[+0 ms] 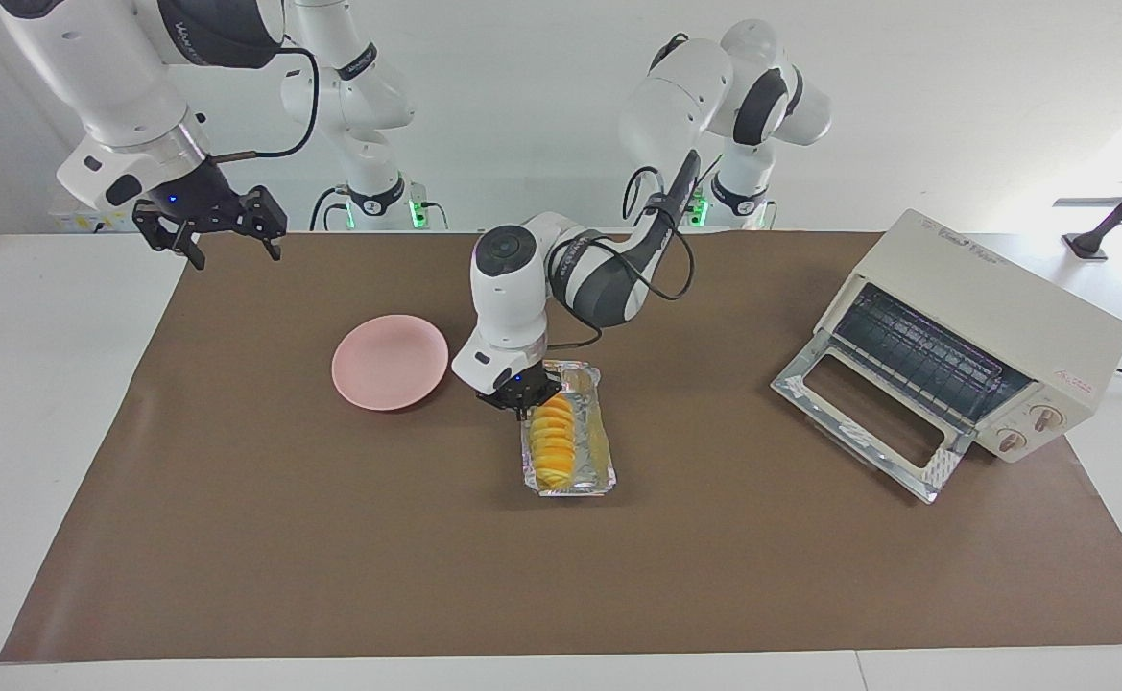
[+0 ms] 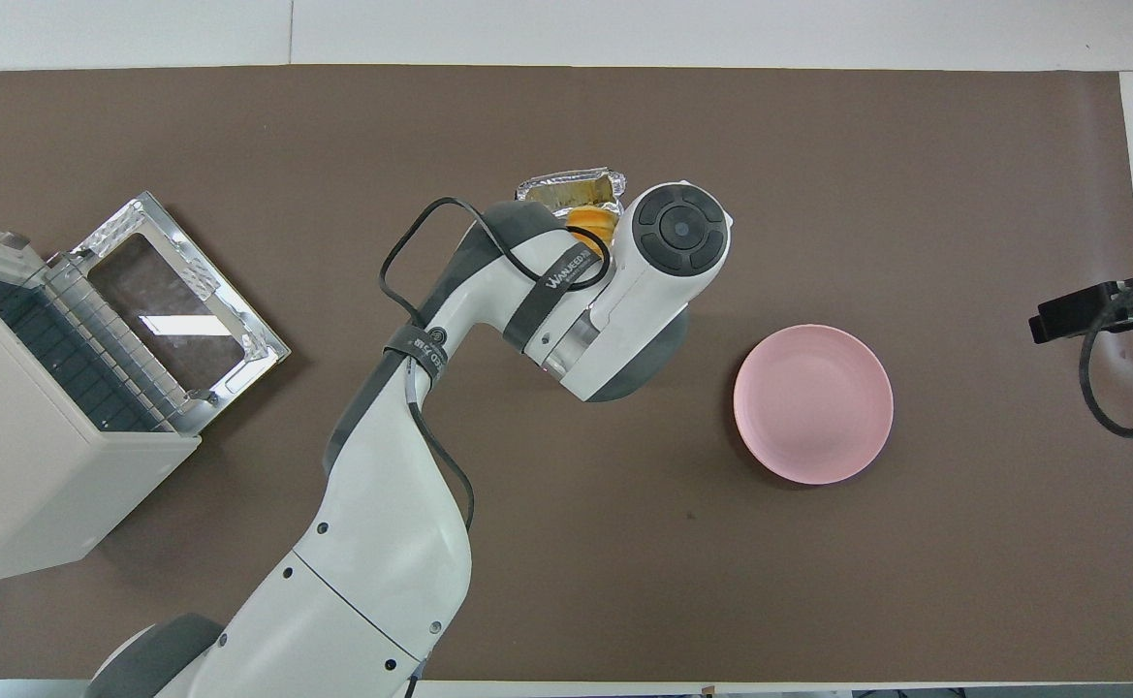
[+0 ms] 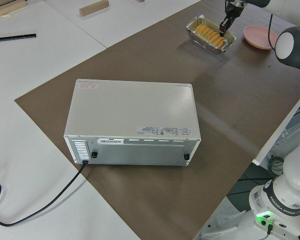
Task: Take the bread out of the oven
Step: 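Set the foil tray on the table and withdraw the left gripper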
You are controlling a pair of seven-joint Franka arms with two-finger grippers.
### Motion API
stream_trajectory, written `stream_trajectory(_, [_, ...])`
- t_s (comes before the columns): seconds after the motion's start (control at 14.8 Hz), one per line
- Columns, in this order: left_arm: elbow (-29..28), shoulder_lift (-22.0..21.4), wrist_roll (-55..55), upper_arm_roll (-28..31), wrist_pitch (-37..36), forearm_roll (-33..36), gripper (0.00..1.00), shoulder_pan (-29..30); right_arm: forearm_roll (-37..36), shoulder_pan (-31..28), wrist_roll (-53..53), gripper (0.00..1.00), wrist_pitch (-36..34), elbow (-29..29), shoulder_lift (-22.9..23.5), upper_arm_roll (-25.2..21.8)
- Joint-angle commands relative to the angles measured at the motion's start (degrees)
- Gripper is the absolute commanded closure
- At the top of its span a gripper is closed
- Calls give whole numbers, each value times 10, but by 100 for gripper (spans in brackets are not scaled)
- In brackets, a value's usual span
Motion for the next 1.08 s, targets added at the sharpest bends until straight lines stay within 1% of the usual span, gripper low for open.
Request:
stream_trajectory(0.0, [2, 16, -5, 7, 21, -9, 100, -4, -3, -4, 2, 0, -4, -3, -5, 2])
stream_trajectory(0.2, [-21, 17, -6, 7, 39, -8, 100, -5, -3, -4, 2, 0, -4, -3, -5, 2])
stream_trajectory(0.27, [-26, 17, -7, 7, 45, -8, 92, -5, -3, -4, 2, 0, -4, -3, -5, 2])
stream_trajectory(0.34, [-27, 17, -10, 7, 46, -11, 61, -4, -3, -4, 2, 0, -4, -3, -5, 2])
stream_trajectory(0.41, [-24, 17, -12, 7, 43, -13, 14, -2, -3, -4, 2, 0, -4, -3, -5, 2])
stream_trajectory(0.47, [-22, 14, -14, 7, 39, -13, 0, -2, -4, -4, 2, 0, -4, -3, -5, 2])
stream_trajectory(0.61, [-19, -4, -15, 9, 16, -19, 0, 3, -3, -4, 2, 0, -4, -3, -5, 2])
stream_trajectory(0.81, [-19, -55, -14, 10, -21, -42, 0, 19, -3, -3, 3, 0, -1, -3, -5, 2])
stream_trajectory(1.01, [-22, -103, -10, 10, -56, -43, 0, 42, -4, 5, 8, 0, 6, -3, -4, 2])
